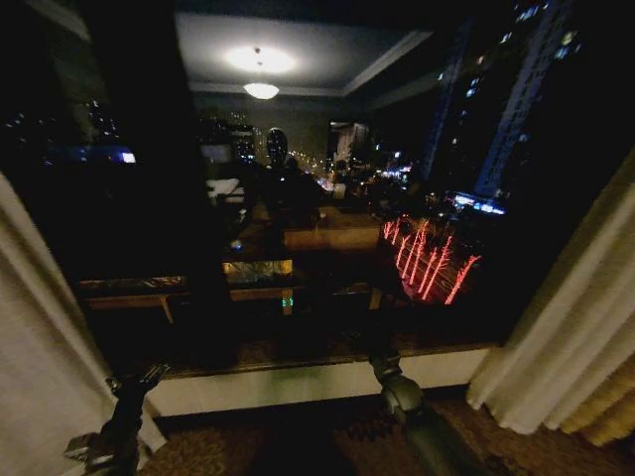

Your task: Open the curtains by pulling them apart, changing their state from closed to fully open.

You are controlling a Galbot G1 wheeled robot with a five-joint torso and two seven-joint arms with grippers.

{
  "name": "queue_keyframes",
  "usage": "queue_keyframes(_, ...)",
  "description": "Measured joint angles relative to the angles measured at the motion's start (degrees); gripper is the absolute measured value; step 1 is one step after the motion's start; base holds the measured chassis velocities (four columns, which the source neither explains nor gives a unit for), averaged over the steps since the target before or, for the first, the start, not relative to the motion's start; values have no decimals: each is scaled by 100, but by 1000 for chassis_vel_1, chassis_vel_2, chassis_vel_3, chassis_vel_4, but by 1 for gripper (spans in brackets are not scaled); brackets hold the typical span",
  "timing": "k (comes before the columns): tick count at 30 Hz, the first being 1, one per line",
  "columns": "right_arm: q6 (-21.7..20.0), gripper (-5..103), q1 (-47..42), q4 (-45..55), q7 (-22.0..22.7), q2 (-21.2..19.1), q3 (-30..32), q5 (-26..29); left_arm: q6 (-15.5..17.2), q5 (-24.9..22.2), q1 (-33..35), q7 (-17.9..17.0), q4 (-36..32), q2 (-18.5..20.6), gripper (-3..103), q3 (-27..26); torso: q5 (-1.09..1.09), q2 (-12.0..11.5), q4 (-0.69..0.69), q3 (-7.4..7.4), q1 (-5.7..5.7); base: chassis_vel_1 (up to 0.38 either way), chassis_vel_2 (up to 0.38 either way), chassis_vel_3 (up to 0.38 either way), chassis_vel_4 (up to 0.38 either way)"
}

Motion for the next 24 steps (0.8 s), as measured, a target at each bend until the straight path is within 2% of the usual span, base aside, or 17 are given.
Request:
queue_keyframes(20, 0, 100, 0, 0, 0, 0, 1, 0, 0, 0, 0, 0, 0, 0, 100, 0, -4, 0, 0, -1, 0, 335, 350, -348, -356)
queue_keyframes(24, 0, 100, 0, 0, 0, 1, -1, 0, 0, 0, 0, -1, 0, 1, 100, -3, -5, 0, 2, 0, 1, 230, 227, -217, -205)
